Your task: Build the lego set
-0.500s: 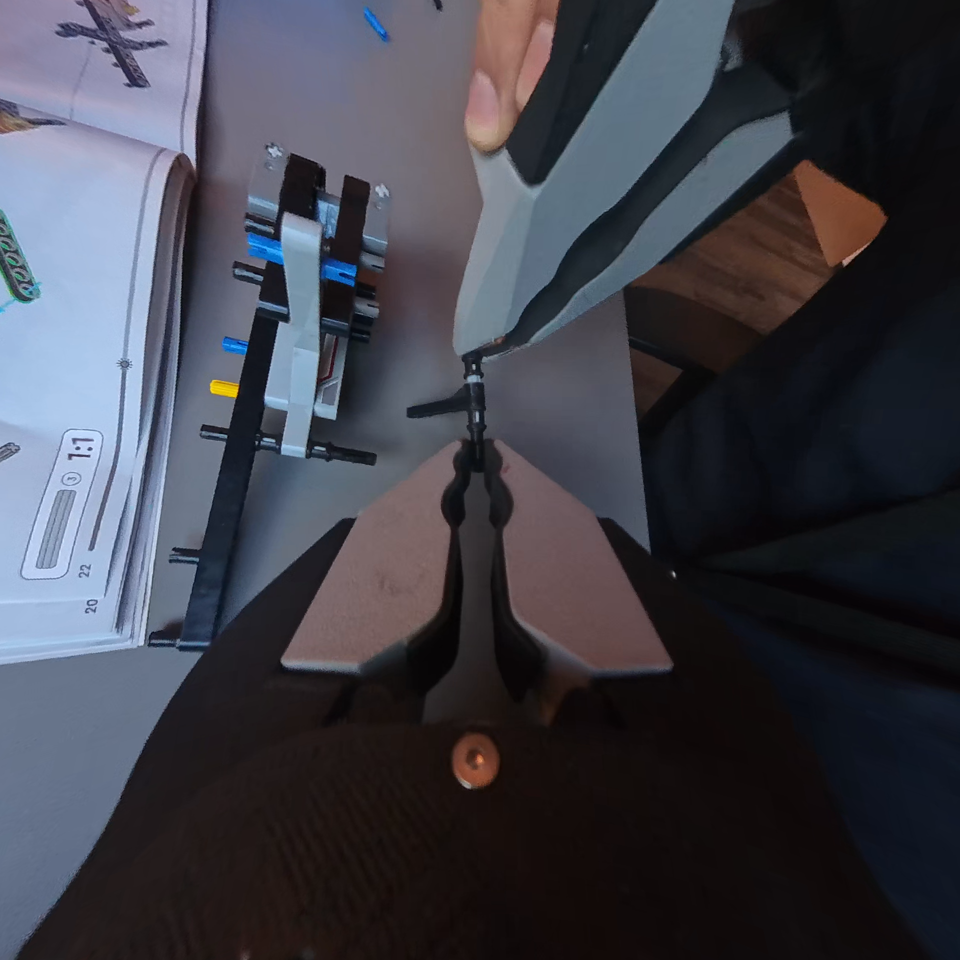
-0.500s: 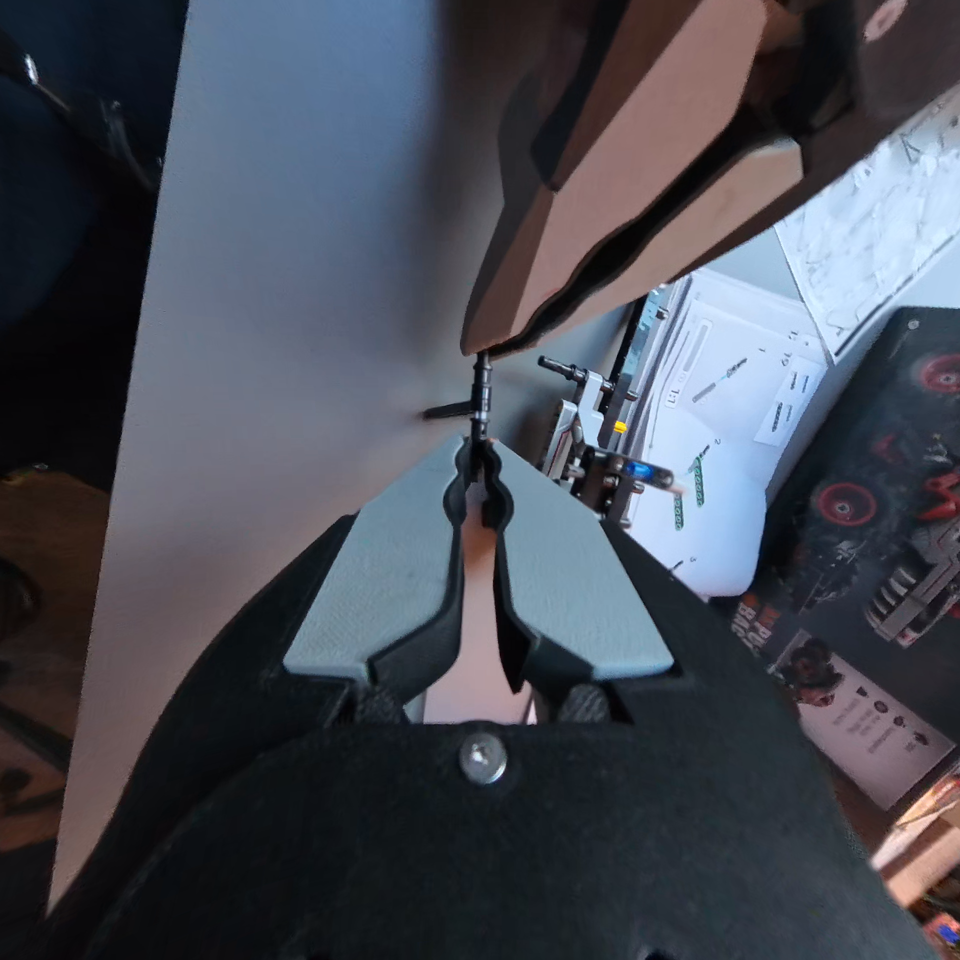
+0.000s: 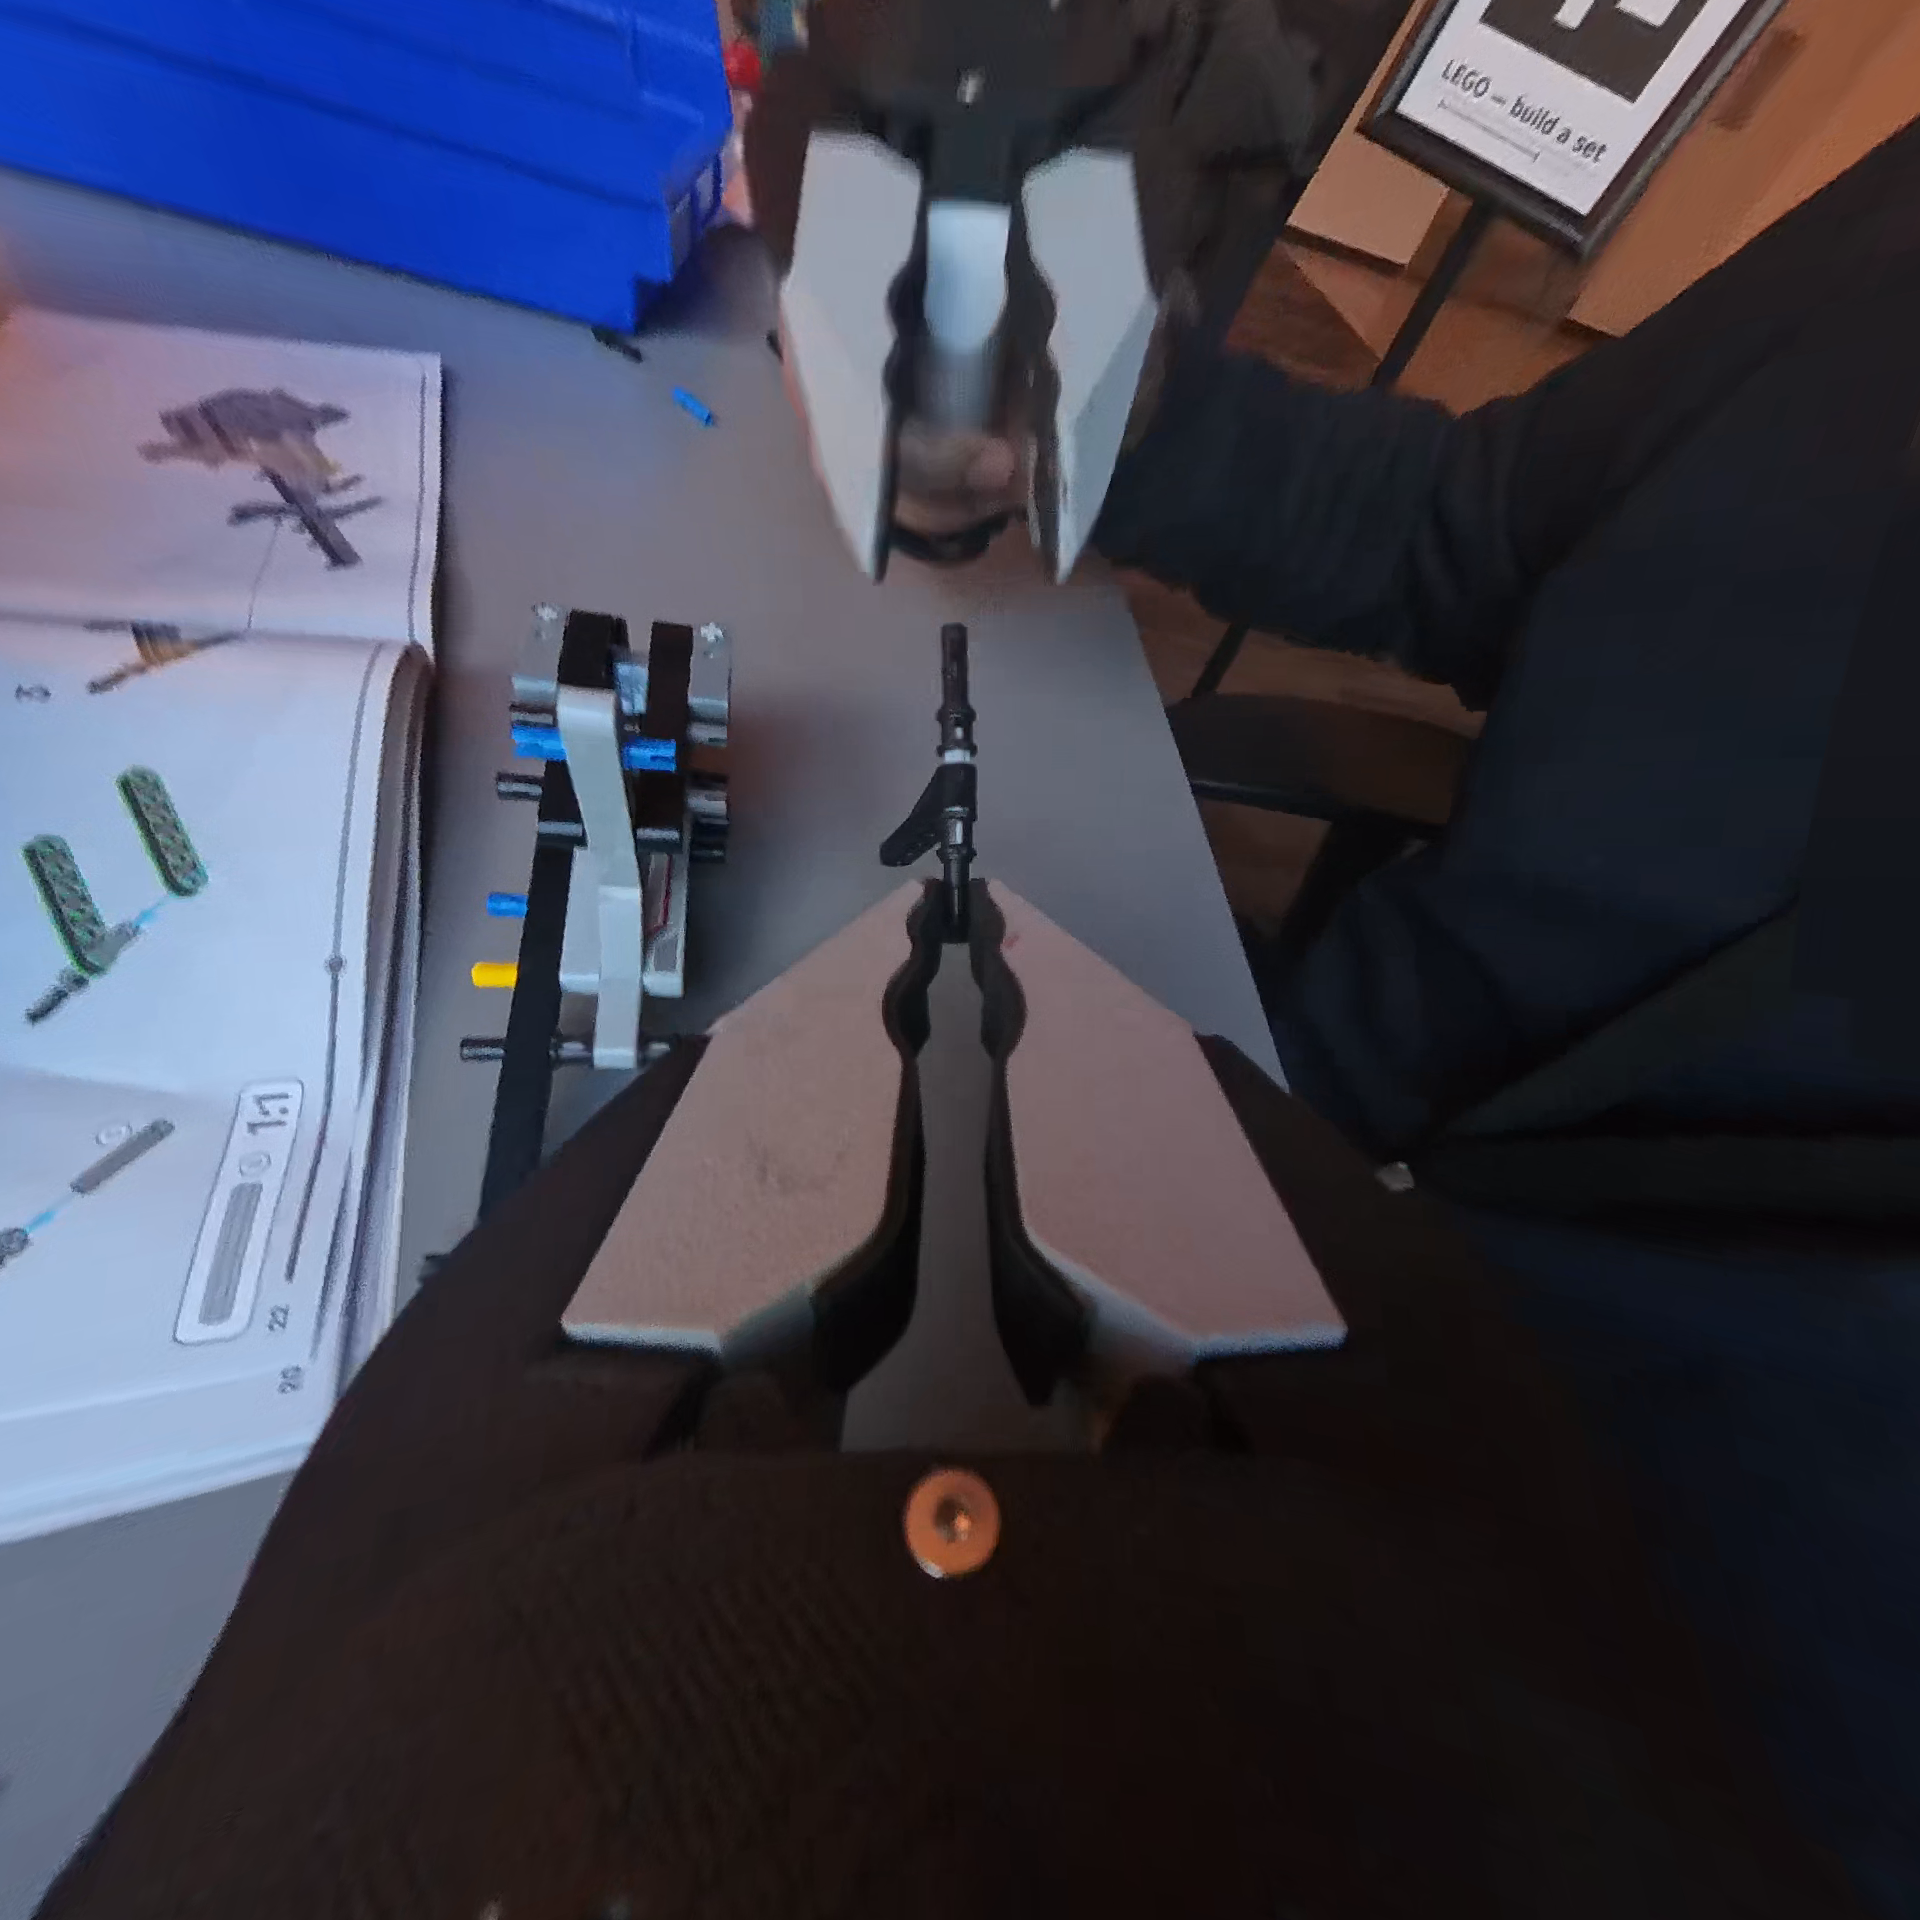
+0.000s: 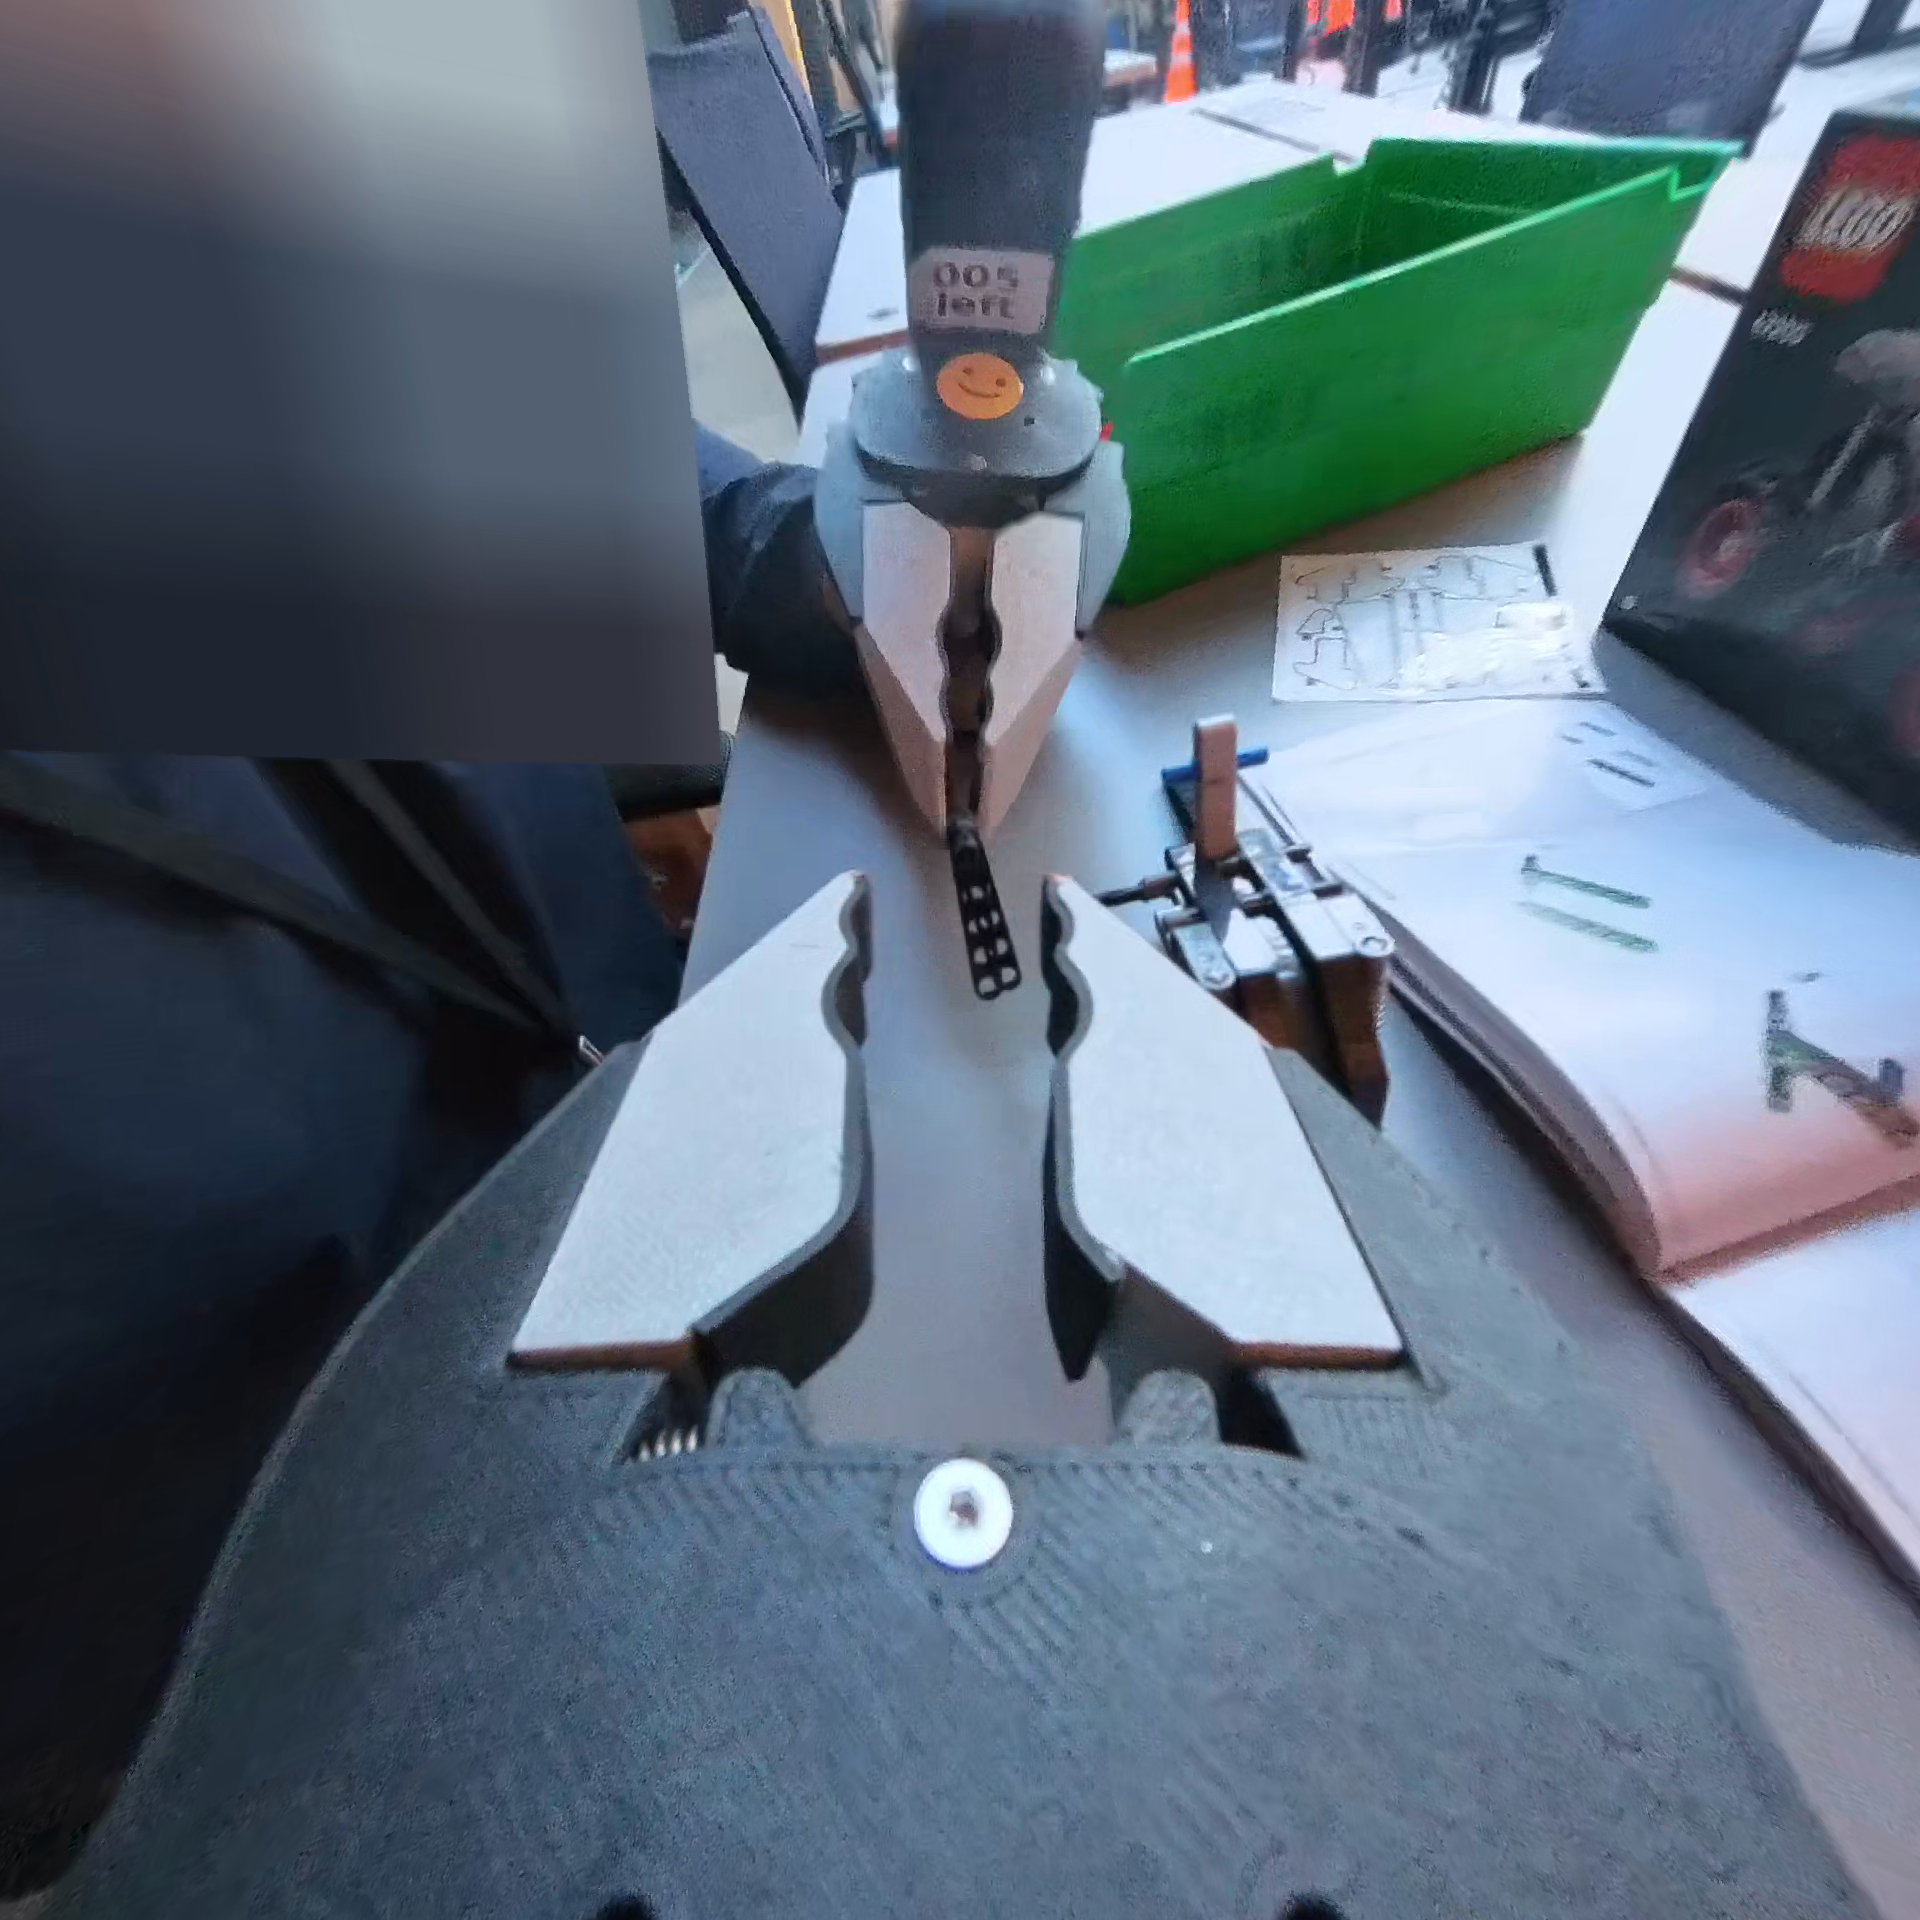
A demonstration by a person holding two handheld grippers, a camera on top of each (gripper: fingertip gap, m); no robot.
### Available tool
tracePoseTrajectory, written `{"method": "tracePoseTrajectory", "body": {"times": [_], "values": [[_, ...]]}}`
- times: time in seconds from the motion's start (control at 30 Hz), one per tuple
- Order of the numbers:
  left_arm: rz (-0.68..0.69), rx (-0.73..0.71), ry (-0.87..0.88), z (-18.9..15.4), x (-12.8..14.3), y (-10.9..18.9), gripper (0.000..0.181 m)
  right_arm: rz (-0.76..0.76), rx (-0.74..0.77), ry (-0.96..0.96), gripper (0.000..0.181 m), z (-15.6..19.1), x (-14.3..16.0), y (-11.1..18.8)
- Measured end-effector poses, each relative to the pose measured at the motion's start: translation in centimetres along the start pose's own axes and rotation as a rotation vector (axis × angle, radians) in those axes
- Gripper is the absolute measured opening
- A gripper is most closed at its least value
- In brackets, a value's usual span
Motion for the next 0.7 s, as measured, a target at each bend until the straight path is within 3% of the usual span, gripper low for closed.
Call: {"method": "tracePoseTrajectory", "body": {"times": [0.07,0.17,0.4,0.47,0.7], "values": [[0.008,-0.011,-0.027,0.1,0.2,-0.2,0.003,0.032,0.002,0.015,0.033,-0.2,0.7,-0.8],[-0.002,-0.009,-0.039,-0.1,0.1,-0.2,0.002,0.103,0.01,0.08,0.02,-0.4,1.2,-1.8],[0.04,-0.019,-0.053,-0.3,0.3,-0.3,0.003,0.151,-0.001,0.163,0.013,-0.7,0.7,-2.9],[0.049,-0.018,-0.051,-0.2,0.4,-0.3,0.003,0.17,-0.002,0.182,0.004,-0.7,0.7,-3.0],[0.076,-0.028,-0.041,-0.1,0.6,-0.2,0.003,0.249,0.021,0.221,0.004,-0.8,0.5,-3.4]]}}
Point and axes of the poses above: each gripper's, where its closed fingertips meet, y back along the fingers, x out of its underside, z = x × y across the jaws, the point moved 5 cm from there along y, back along the fingers, and after that the axes turned 13 degrees about -x, right-handed, at the moved point
